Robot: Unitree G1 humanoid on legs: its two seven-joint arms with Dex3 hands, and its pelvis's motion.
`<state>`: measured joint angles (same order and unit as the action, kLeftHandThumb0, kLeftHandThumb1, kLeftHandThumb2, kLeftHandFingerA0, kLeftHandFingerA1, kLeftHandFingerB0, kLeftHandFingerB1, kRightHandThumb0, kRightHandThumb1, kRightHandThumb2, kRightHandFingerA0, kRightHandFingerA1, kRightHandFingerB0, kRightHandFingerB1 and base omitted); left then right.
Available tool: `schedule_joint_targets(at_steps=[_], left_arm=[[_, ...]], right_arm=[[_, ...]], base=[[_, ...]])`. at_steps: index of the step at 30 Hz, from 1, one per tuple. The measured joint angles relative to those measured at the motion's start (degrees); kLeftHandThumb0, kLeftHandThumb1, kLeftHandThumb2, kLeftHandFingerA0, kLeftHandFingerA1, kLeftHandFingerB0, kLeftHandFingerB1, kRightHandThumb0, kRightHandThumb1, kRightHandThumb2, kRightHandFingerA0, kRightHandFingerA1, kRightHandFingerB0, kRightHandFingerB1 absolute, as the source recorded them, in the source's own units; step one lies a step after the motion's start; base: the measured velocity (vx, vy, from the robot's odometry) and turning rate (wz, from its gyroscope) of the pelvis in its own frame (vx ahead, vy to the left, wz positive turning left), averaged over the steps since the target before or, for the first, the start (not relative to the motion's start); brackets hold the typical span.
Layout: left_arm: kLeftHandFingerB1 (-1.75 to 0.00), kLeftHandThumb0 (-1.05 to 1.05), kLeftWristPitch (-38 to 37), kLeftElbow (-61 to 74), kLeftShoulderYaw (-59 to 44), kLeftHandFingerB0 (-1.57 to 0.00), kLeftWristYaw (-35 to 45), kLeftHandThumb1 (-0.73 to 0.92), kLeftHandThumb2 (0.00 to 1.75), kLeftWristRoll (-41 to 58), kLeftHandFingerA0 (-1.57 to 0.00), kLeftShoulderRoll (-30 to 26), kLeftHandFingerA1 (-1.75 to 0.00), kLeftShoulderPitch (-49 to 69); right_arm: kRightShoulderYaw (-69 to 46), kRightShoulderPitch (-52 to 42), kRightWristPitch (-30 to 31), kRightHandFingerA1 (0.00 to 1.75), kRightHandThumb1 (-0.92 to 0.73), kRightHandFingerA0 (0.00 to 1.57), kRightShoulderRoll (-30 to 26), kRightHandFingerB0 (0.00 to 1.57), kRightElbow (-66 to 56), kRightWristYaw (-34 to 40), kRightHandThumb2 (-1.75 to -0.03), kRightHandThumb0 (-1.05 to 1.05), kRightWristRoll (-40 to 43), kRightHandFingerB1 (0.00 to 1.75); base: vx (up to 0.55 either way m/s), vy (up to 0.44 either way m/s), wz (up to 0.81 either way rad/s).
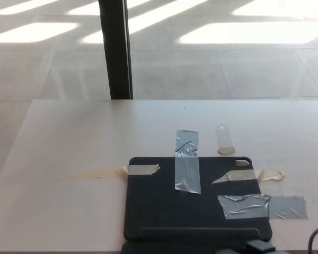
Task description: The robot uses its right hand to open a folded tablet cover kept in the middle of the desk
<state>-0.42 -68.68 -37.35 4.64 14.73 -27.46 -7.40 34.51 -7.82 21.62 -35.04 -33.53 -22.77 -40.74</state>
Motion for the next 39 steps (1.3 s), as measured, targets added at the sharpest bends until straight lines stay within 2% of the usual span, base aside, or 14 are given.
schedule_joint_targets(at_steps=[1, 4, 5, 6, 8, 11, 12, 14, 15, 21, 31, 32, 38, 39], left_arm=[[-0.65, -0.54, 0.0, -0.02, 0.09, -0.67, 0.04, 0.45, 0.54, 0.02, -0.87, -0.15, -0.74, -0.01], [-0.64, -0.54, 0.01, -0.04, 0.42, -0.66, 0.17, 0.45, 0.54, 0.12, -0.86, -1.07, -0.74, -0.03], [-0.65, -0.55, 0.01, -0.04, 0.48, -0.71, 0.2, 0.44, 0.54, 0.15, -0.88, -1.3, -0.74, -0.07], [-0.65, -0.55, 0.01, -0.06, 0.63, -0.72, 0.24, 0.44, 0.54, 0.18, -0.87, -1.61, -0.74, -0.28], [-0.65, -0.58, 0.0, -0.16, 0.86, -0.67, 0.3, 0.44, 0.54, 0.22, -0.86, -1.96, -0.75, -0.65], [-0.66, -0.56, 0.01, -0.35, 0.93, -0.67, 0.42, 0.44, 0.54, 0.34, -0.84, -2.13, -0.75, -0.78], [-0.65, -0.54, 0.01, -0.38, 0.96, -0.66, 0.46, 0.45, 0.54, 0.39, -0.84, -2.13, -0.74, -0.85], [-0.65, -0.55, 0.01, -0.38, 0.97, -0.68, 0.48, 0.45, 0.54, 0.45, -0.85, -2.13, -0.74, -0.94], [-0.65, -0.55, 0.01, -0.4, 0.98, -0.67, 0.49, 0.45, 0.54, 0.46, -0.86, -2.13, -0.75, -0.95], [-0.65, -0.57, 0.01, -0.64, 1.03, -0.64, 0.52, 0.45, 0.54, 0.91, -0.85, -2.13, -0.74, -0.97], [-0.64, -0.56, 0.0, -0.66, 1.19, -0.63, 0.51, 0.45, 0.53, 1.23, -0.84, -2.12, -0.73, -0.87], [-0.72, -0.61, 0.0, -0.65, 1.2, -0.64, 0.51, 0.33, 0.81, 1.24, -0.83, -2.11, -0.79, -0.87], [-0.66, -0.55, 0.0, -0.66, 1.22, -0.69, 0.51, 0.44, 0.54, 1.26, -0.86, -2.09, -0.75, -0.85], [-0.66, -0.55, 0.0, -0.67, 1.21, -0.65, 0.51, 0.44, 0.54, 1.26, -0.87, -2.09, -0.76, -0.84]], right_arm=[[-0.29, -2.04, 0.35, 0.53, -0.5, 0.21, -0.05, 0.04, -0.6, -0.6, -0.88, -0.81, 0.31, 0.35], [-2.5, -7.86, 1.38, 0.53, -0.5, 0.21, 0.28, 0.07, -1.26, -2.32, -0.89, -0.81, 1.93, 0.37], [-2.89, -8.55, 1.56, 0.44, -0.64, 0.25, 0.48, 0.13, -1.27, -2.62, -0.61, -0.79, 2.18, 0.26], [-3.74, -9.5, 1.85, 0.54, -0.51, 0.22, 1.0, 0.06, -1.27, -3.14, -0.9, -0.8, 2.77, 0.37], [-5.36, -11.0, 2.07, 0.49, -0.65, 0.31, 1.9, 0.16, -1.27, -3.8, -0.61, -0.82, 3.98, 0.28], [-7.51, -13.25, 2.1, 0.5, -0.65, 0.29, 3.02, 0.14, -1.3, -4.5, -0.6, -0.78, 6.0, 0.3], [-8.19, -13.88, 2.07, 0.56, -0.52, 0.24, 3.28, 0.09, -1.38, -4.74, -0.89, -0.8, 6.78, 0.42], [-9.74, -15.29, 1.9, 0.48, -0.65, 0.28, 3.5, 0.15, -1.65, -5.24, -0.6, -0.78, 8.38, 0.29], [-10.54, -15.94, 1.86, 0.53, -0.54, 0.22, 3.58, 0.07, -1.9, -5.44, -0.9, -0.85, 9.14, 0.4], [-16.49, -19.13, 2.78, 0.52, -0.48, 0.23, 4.75, 0.11, -5.02, -7.18, -0.84, -0.71, 13.7, 0.41], [-34.14, -11.56, 3.82, 0.4, -0.61, 0.28, 8.23, 0.26, -5.62, -7.83, -0.58, -0.6, 21.16, 0.3], [-36.62, -9.92, 3.87, 0.39, -0.64, 0.31, 8.22, 0.26, -4.99, -7.87, -0.6, -0.56, 22.33, 0.31], [-46.09, -3.91, 3.81, 0.51, -0.54, 0.39, 8.14, 0.37, -0.39, -7.99, -0.58, -0.67, 26.45, 0.36], [-49.02, -2.52, 3.61, 0.63, -0.51, 0.49, 8.12, 0.31, 1.45, -7.89, -0.88, -0.8, 27.57, 0.46]], base=[[0.0, 0.0, 0.0], [0.0, 0.0, 0.0], [0.0, 0.0, 0.0], [0.0, 0.0, 0.0], [0.0, 0.0, 0.0], [0.0, 0.0, 0.0], [0.0, 0.0, 0.0], [0.0, 0.0, 0.0], [0.0, 0.0, 0.0], [0.0, 0.0, 0.0], [0.0, 0.0, 0.0], [0.0, 0.0, 0.0], [0.0, 0.0, 0.0], [0.0, 0.0, 0.0]])
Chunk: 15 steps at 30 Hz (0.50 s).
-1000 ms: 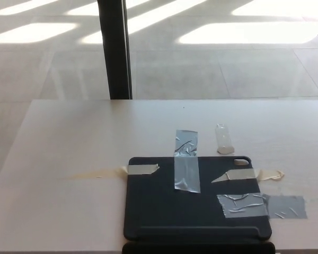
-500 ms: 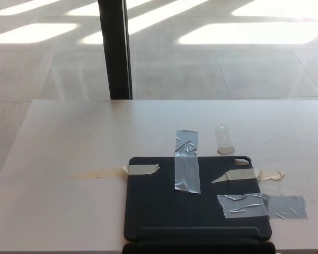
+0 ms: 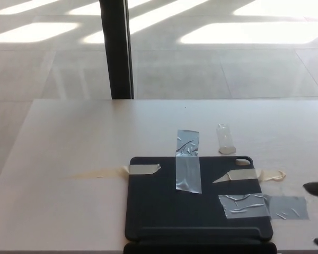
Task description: The robot uses its right hand to open a folded tablet cover kept in the middle of the desk
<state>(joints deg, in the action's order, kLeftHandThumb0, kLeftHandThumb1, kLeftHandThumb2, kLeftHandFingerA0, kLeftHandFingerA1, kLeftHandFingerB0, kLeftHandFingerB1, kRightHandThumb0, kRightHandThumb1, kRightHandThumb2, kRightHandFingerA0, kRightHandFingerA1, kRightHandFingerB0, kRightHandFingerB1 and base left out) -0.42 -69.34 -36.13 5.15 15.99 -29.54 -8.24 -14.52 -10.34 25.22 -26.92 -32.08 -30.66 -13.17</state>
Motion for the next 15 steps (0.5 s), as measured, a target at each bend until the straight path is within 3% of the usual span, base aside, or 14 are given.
schedule_joint_targets(at_steps=[2, 3, 4, 5, 6, 8, 11, 12, 14, 15], left_arm=[[-0.65, -0.54, 0.0, 0.0, 0.0, -0.62, 0.0, 0.45, 0.53, 0.01, -0.88, 0.0, -0.75, 0.03], [-0.68, -0.55, 0.0, 0.0, 0.0, -0.7, 0.0, 0.44, 0.54, 0.01, -0.88, 0.01, -0.76, 0.05], [-0.67, -0.55, 0.0, 0.0, 0.0, -0.7, 0.0, 0.44, 0.54, 0.01, -0.88, 0.01, -0.76, 0.06], [-0.67, -0.53, 0.0, 0.0, 0.0, -0.71, 0.0, 0.45, 0.54, 0.01, -0.87, 0.01, -0.75, 0.09], [-0.67, -0.53, 0.0, 0.0, 0.0, -0.72, 0.0, 0.44, 0.54, 0.01, -0.84, 0.01, -0.75, 0.13], [-0.66, -0.56, 0.0, 0.0, 0.0, -0.73, 0.0, 0.44, 0.54, 0.02, -0.86, 0.02, -0.74, 0.18], [-0.66, -0.56, 0.0, 0.0, 0.0, -0.72, 0.01, 0.45, 0.54, 0.02, -0.89, 0.04, -0.76, 0.27], [-0.66, -0.56, 0.0, 0.0, 0.0, -0.69, 0.01, 0.45, 0.54, 0.02, -0.88, 0.04, -0.76, 0.3], [-0.67, -0.55, 0.0, -0.01, -0.01, -0.68, 0.01, 0.45, 0.54, 0.03, -0.88, 0.06, -0.76, 0.34], [-0.74, -0.57, 0.0, -0.01, -0.02, -0.66, 0.0, 0.31, 0.8, 0.03, -0.82, 0.07, -0.81, 0.35]], right_arm=[[-3.26, 1.3, -0.28, 0.67, -0.48, 0.5, -0.01, 0.25, 2.39, 0.11, -0.88, -0.68, 1.28, 0.49], [-5.23, 1.84, -0.47, 1.24, -0.46, 0.96, -0.01, 0.2, 3.81, 0.19, -0.89, -0.69, 2.03, 0.5], [-6.79, 2.18, -0.66, 1.49, -0.59, 1.03, -0.04, 0.27, 5.06, 0.27, -0.6, -0.68, 2.57, 0.42], [-8.6, 2.4, -0.86, 0.93, -0.61, 0.38, -0.08, 0.24, 6.66, 0.36, -0.58, -0.68, 3.13, 0.42], [-10.19, 2.48, -1.02, 0.58, -0.62, 0.33, -0.09, 0.22, 8.23, 0.44, -0.59, -0.73, 3.67, 0.42], [-13.41, 2.51, -1.42, 0.56, -0.58, 0.34, -0.11, 0.26, 11.87, 0.69, -0.58, -0.74, 4.76, 0.42], [-17.74, 2.51, -2.09, 0.68, -0.64, 0.36, -0.11, 0.24, 17.32, 1.26, -0.59, -0.73, 6.25, 0.49], [-19.14, 2.52, -2.35, 0.85, -0.69, 0.34, -0.11, 0.22, 19.19, 1.53, -0.61, -0.77, 6.73, 0.58], [-21.59, 2.53, -2.85, 0.81, -0.71, 0.34, -0.1, 0.21, 22.51, 2.03, -0.61, -0.76, 7.48, 0.61], [-22.57, 2.53, -3.03, 0.97, -0.71, 0.34, -0.1, 0.19, 23.81, 2.33, -0.61, -0.81, 7.8, 0.62]], base=[[0.0, 0.0, 0.0], [0.0, 0.0, 0.0], [0.0, 0.0, 0.0], [0.0, 0.0, 0.0], [0.0, 0.0, 0.0], [0.0, 0.0, 0.0], [0.0, 0.0, 0.0], [0.0, 0.0, 0.0], [0.0, 0.0, 0.0], [0.0, 0.0, 0.0]])
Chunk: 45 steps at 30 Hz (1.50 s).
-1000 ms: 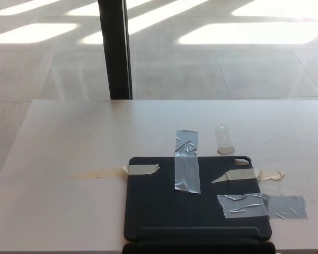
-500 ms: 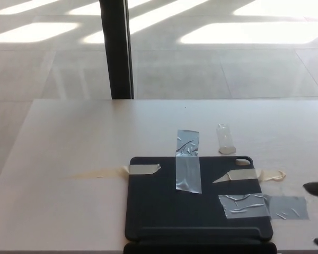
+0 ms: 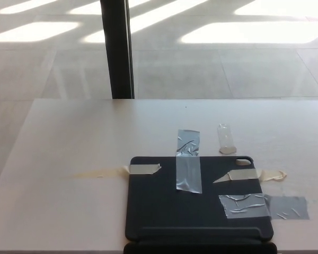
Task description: The robot uses its right hand to open a folded tablet cover kept in the middle of the desk
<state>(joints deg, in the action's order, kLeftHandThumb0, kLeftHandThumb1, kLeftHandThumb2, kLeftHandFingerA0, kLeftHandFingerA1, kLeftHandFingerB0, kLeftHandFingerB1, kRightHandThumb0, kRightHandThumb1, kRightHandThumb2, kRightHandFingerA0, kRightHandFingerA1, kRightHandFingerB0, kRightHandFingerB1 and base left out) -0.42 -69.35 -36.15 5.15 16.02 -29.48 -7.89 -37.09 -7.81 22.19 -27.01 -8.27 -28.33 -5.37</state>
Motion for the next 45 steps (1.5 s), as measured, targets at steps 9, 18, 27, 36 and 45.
schedule_joint_targets(at_steps=[9, 18, 27, 36, 45], left_arm=[[-0.76, -0.57, 0.0, -0.02, -0.11, -0.71, 0.01, 0.31, 0.81, 0.13, -0.83, 0.06, -0.82, 0.18], [-0.7, -0.65, 0.0, -0.25, -0.45, -0.53, 0.01, 0.38, 0.86, 0.47, -0.79, 0.12, -0.82, 0.54], [-0.75, -0.67, 0.0, -0.44, -0.74, -0.65, -0.04, 0.41, 0.91, 0.94, -0.82, 0.21, -0.83, 0.82], [-0.73, -0.68, 0.01, -0.67, -1.39, -0.59, -0.26, 0.44, 0.93, 1.3, -0.83, 0.22, -0.85, 0.86], [-0.74, -0.68, 0.01, -1.18, -1.82, -0.6, -0.71, 0.46, 0.93, 2.46, -0.82, 0.21, -0.84, 1.04]], right_arm=[[-13.6, 0.61, -3.21, 0.93, -0.66, 0.36, 0.03, 0.19, 17.53, 3.75, -0.6, -0.78, 4.61, 0.62], [-26.83, 3.55, -6.66, 1.01, -0.71, 0.52, 1.04, 0.34, 34.04, 10.14, -0.61, -0.73, 9.34, 0.61], [-32.61, 6.89, -10.17, 1.56, -0.63, 0.88, 4.14, 0.48, 47.06, 17.17, -0.65, -0.75, 12.01, 0.69], [-32.81, 8.89, -15.52, 0.82, -0.49, 0.57, 6.83, 0.37, 56.11, 23.42, -0.94, -0.76, 14.58, 0.66], [-30.84, 9.35, -21.64, 0.69, -0.64, 0.78, 6.86, 0.52, 59.6, 27.96, -0.59, -0.77, 19.8, 0.6]], base=[[0.0, 0.0, 0.0], [0.0, 0.0, 0.0], [0.0, 0.0, 0.0], [0.0, 0.0, 0.0], [0.0, 0.0, 0.0]])
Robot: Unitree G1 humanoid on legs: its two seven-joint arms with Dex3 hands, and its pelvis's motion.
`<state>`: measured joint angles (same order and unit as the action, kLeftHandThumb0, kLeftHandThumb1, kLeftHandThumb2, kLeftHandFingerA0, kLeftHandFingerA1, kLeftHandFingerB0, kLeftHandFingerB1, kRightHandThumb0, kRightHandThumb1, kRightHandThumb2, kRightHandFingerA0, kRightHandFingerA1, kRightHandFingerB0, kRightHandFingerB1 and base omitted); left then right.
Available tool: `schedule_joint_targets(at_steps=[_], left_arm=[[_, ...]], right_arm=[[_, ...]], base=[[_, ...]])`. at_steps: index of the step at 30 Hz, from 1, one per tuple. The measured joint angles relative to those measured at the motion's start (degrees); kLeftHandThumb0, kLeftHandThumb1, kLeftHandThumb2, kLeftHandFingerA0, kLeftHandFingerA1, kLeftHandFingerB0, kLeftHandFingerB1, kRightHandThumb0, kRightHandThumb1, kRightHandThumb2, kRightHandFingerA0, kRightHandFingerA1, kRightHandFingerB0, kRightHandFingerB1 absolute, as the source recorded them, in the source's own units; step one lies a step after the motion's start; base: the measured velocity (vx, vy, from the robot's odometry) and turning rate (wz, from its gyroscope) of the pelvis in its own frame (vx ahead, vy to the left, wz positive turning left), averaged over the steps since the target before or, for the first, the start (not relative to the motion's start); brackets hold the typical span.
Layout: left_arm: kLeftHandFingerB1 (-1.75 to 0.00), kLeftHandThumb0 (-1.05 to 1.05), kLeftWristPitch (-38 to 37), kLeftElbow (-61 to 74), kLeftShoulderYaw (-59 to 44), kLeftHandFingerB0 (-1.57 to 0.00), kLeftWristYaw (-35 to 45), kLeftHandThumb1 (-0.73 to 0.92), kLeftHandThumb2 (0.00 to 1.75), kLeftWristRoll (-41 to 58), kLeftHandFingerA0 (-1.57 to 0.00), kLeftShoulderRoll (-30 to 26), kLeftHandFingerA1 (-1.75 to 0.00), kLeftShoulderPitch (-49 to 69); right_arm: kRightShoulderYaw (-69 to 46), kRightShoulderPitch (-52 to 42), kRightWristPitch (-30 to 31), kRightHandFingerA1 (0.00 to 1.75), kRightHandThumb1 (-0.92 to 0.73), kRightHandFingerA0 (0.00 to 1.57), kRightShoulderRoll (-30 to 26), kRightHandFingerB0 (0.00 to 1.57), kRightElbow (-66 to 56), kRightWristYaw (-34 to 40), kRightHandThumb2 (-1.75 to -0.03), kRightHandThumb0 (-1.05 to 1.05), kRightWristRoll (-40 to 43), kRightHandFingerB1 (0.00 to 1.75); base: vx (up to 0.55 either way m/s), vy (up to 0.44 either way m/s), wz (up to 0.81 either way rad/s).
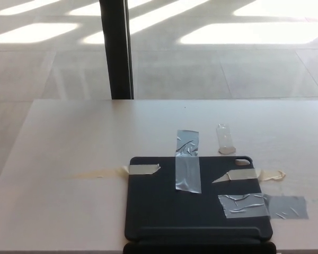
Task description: The robot uses its right hand to open a folded tablet cover kept in the middle of the desk
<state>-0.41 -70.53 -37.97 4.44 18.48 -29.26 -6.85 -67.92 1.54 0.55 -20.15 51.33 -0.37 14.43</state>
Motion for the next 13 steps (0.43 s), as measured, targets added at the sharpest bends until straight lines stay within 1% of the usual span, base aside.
schedule_joint_targets(at_steps=[2, 3, 4, 5, 6, 7, 8, 9, 10, 11, 13], left_arm=[[-0.74, -0.68, 0.02, -0.06, -0.06, -0.6, -0.09, 0.46, 0.93, 0.22, -0.82, 0.0, -0.84, 0.0], [-0.68, -0.66, 0.05, -0.06, -0.11, -0.6, -0.12, 0.62, 0.6, 0.33, -0.86, 0.0, -0.82, 0.0], [-0.66, -0.66, 0.06, -0.06, -0.14, -0.58, -0.13, 0.61, 0.59, 0.42, -0.82, 0.0, -0.8, 0.0], [-0.66, -0.66, 0.08, -0.07, -0.14, -0.58, -0.16, 0.61, 0.59, 0.47, -0.82, -0.01, -0.8, 0.0], [-0.67, -0.66, 0.1, -0.14, -0.14, -0.58, -0.16, 0.62, 0.59, 0.54, -0.85, 0.0, -0.81, 0.0], [-0.67, -0.66, 0.1, -0.21, -0.14, -0.58, -0.16, 0.62, 0.59, 0.6, -0.85, 0.0, -0.81, 0.05], [-0.73, -0.69, 0.1, -0.28, -0.14, -0.6, -0.16, 0.47, 0.94, 0.66, -0.8, 0.0, -0.83, 0.12], [-0.73, -0.69, 0.1, -0.32, -0.14, -0.6, -0.16, 0.47, 0.94, 0.69, -0.8, 0.0, -0.83, 0.18], [-0.66, -0.66, 0.1, -0.33, -0.11, -0.58, -0.15, 0.63, 0.6, 0.73, -0.82, 0.0, -0.79, 0.3], [-0.73, -0.68, 0.1, -0.36, -0.06, -0.6, -0.14, 0.47, 0.94, 0.75, -0.81, 0.0, -0.83, 0.41], [-0.73, -0.68, 0.1, -0.36, 0.02, -0.6, -0.14, 0.47, 0.94, 0.76, -0.81, 0.0, -0.83, 0.49]], right_arm=[[0.64, 0.04, -0.75, 0.69, -0.64, 0.78, 0.0, 0.52, 0.45, 0.46, -0.59, -0.77, 1.07, 0.6], [1.05, 0.04, -1.06, 0.67, -0.65, 0.79, 0.0, 0.54, 0.62, 0.77, -0.6, -0.76, 1.57, 0.59], [1.39, 0.03, -1.31, 0.67, -0.64, 0.83, -0.01, 0.58, 0.8, 1.0, -0.6, -0.75, 1.94, 0.61], [1.96, -0.05, -1.62, 0.67, -0.64, 0.83, -0.03, 0.58, 1.05, 1.2, -0.6, -0.75, 2.22, 0.61], [2.6, -0.2, -1.82, 0.68, -0.62, 0.87, -0.03, 0.61, 1.21, 1.37, -0.6, -0.75, 2.68, 0.63], [2.96, -0.34, -1.89, 0.68, -0.62, 0.87, -0.04, 0.61, 1.22, 1.53, -0.6, -0.75, 3.27, 0.63], [3.26, -0.44, -1.96, 0.67, -0.61, 0.88, -0.07, 0.62, 1.23, 1.69, -0.6, -0.75, 3.78, 0.59], [3.56, -0.53, -2.02, 0.67, -0.61, 0.88, -0.09, 0.62, 1.22, 1.82, -0.6, -0.75, 4.11, 0.59], [3.99, -0.7, -2.07, 0.75, -0.46, 0.83, -0.1, 0.58, 1.12, 1.97, -0.95, -0.73, 4.47, 0.68], [4.32, -0.87, -2.12, 0.68, -0.64, 0.84, -0.1, 0.5, 1.03, 2.1, -0.6, -0.76, 4.9, 0.6], [4.7, -1.01, -2.27, 0.68, -0.64, 0.84, -0.21, 0.5, 1.11, 2.21, -0.6, -0.76, 5.31, 0.6]], base=[[0.0, 0.0, 0.0], [0.0, 0.0, 0.0], [0.0, 0.0, 0.0], [0.0, 0.0, 0.0], [0.0, 0.0, 0.0], [0.0, 0.0, 0.0], [0.0, 0.0, 0.0], [0.0, 0.0, 0.0], [0.0, 0.0, 0.0], [0.0, 0.0, 0.0], [0.0, 0.0, 0.0]])
